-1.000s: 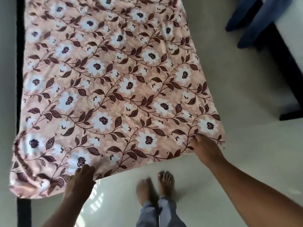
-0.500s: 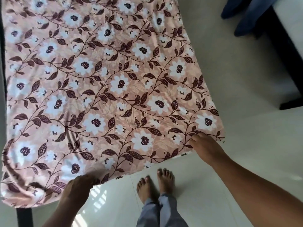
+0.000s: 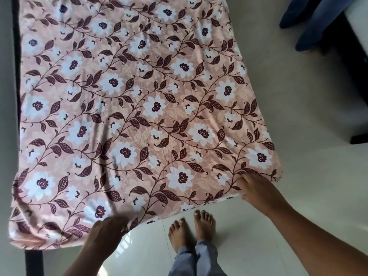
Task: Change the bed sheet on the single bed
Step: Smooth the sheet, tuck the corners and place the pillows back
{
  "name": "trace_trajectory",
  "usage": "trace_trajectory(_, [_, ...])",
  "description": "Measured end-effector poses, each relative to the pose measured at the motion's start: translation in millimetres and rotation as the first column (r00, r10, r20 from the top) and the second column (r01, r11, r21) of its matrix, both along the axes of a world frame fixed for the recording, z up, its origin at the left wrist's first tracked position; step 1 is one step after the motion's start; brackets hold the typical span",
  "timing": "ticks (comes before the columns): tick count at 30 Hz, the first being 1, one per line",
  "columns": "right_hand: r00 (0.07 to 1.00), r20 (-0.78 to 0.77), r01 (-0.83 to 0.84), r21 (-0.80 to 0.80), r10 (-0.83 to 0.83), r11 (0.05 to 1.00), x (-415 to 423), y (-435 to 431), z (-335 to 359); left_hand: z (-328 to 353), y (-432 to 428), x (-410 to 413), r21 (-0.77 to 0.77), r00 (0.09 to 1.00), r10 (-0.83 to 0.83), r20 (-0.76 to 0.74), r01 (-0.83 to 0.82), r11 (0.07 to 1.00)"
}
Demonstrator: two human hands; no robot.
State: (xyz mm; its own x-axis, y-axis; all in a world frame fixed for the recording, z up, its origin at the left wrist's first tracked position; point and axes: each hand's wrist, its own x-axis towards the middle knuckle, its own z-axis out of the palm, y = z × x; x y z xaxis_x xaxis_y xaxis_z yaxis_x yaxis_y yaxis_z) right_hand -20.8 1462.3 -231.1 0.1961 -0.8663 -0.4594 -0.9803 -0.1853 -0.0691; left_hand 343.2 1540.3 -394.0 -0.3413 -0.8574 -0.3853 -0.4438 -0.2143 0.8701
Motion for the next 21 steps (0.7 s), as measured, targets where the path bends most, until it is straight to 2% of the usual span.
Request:
trace_trajectory(1, [0.999, 0.008, -0.034, -0.030, 0.035, 0.999, 7, -13, -2, 60, -28, 48, -0.197, 0.946, -0.231, 0.227, 0.276, 0.941])
trace_trajectory(2, [0.998, 0.018, -0.065, -0.032, 0.066, 0.997, 17, -24, -4, 100, -64, 77, -0.271, 0.781, -0.333, 0.528, 0.526, 0.806])
trace_trajectory(3, [0.997, 0.027, -0.077, -0.029, 0.078, 0.997, 22, -31, -6, 119, -85, 105, -0.301, 0.646, -0.233, 0.726, 0.605, 0.737])
trace_trajectory(4, [0.997, 0.033, -0.076, -0.010, 0.076, 0.997, 25, -36, -6, 141, -99, 117, -0.183, 0.583, -0.198, 0.788, 0.527, 0.830])
trace_trajectory(5, [0.996, 0.042, -0.074, 0.008, 0.073, 0.997, 26, -37, -7, 162, -113, 130, -0.118, 0.532, -0.206, 0.821, 0.512, 0.851])
trace_trajectory(6, [0.996, 0.055, -0.071, 0.026, 0.069, 0.997, 24, -37, -6, 169, -116, 127, 0.057, 0.496, -0.296, 0.816, 0.441, 0.896])
trace_trajectory(7, [0.995, 0.067, -0.081, 0.034, 0.079, 0.996, 22, -36, -8, 164, -116, 120, 0.101, 0.485, -0.322, 0.813, 0.427, 0.899])
trace_trajectory(9, [0.994, 0.078, -0.083, 0.052, 0.079, 0.995, 14, -34, -11, 157, -119, 109, 0.126, 0.518, -0.338, 0.786, 0.400, 0.908])
trace_trajectory(10, [0.994, 0.076, -0.086, 0.063, 0.081, 0.994, 13, -36, -10, 158, -124, 110, 0.075, 0.566, -0.296, 0.769, 0.380, 0.922])
trace_trajectory(14, [0.998, 0.025, -0.066, 0.093, 0.064, 0.994, 6, -18, -9, 163, -125, 105, 0.199, 0.602, -0.399, 0.692, 0.372, 0.907])
trace_trajectory(16, [0.999, -0.048, 0.014, 0.213, -0.003, 0.977, 10, -14, 2, 158, -124, 104, 0.234, 0.622, -0.415, 0.664, 0.354, 0.905])
trace_trajectory(18, [0.992, -0.121, 0.074, 0.352, -0.034, 0.933, 19, -23, 17, 157, -129, 107, 0.271, 0.587, -0.457, 0.668, 0.379, 0.885])
trace_trajectory(20, [0.981, -0.193, 0.083, 0.437, 0.003, 0.896, 38, -40, 33, 162, -138, 110, 0.342, 0.556, -0.508, 0.658, 0.380, 0.859])
trace_trajectory(21, [0.974, -0.221, 0.058, 0.447, 0.048, 0.893, 49, -50, 38, 166, -142, 113, 0.346, 0.587, -0.484, 0.649, 0.339, 0.875])
